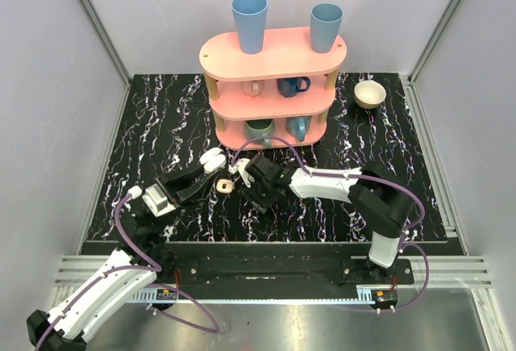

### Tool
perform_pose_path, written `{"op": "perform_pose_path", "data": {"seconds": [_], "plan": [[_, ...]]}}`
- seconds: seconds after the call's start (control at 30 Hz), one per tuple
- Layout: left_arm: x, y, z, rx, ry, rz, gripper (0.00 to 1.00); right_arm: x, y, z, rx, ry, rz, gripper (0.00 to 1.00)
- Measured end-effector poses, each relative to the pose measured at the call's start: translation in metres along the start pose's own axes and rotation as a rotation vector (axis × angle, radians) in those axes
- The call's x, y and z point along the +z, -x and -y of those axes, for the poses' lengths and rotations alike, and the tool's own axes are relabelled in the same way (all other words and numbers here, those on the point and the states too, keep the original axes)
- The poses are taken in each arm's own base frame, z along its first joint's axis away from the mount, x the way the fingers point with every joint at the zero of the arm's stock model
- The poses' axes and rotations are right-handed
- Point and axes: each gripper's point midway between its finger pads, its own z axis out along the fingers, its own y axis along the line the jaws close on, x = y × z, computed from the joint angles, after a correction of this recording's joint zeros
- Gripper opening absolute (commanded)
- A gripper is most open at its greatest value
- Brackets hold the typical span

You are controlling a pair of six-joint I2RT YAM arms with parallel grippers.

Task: Insert the wireless bluetooth earbuds into the charging case
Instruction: Pick up the left earbud from the center of the board.

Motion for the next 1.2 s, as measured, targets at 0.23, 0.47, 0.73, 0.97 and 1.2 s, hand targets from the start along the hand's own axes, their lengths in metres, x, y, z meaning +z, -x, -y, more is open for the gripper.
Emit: {"op": "perform_pose_path", "data": {"seconds": [0.23,0.47,0.73,0.97,1.2], "plan": [[0.0,0.0,0.0,0.0,0.0,0.0,0.0,0.003,0.004,0.002,-0.038,-0.001,0.006,0.52],[0.0,-0.002,0.0,-0.001,0.0,-0.006,0.0,0.008,0.01,0.003,-0.052,-0.001,0.022,0.48],[0.0,-0.002,0.0,-0.001,0.0,-0.006,0.0,0.009,0.011,0.003,-0.056,-0.004,0.027,0.47],[0.0,-0.002,0.0,-0.001,0.0,-0.006,0.0,0.008,0.01,0.005,-0.061,-0.013,0.02,0.45],[0.001,-0.006,0.0,-0.005,0.0,-0.017,0.0,0.007,0.008,0.007,-0.06,-0.027,0.008,0.41]]}}
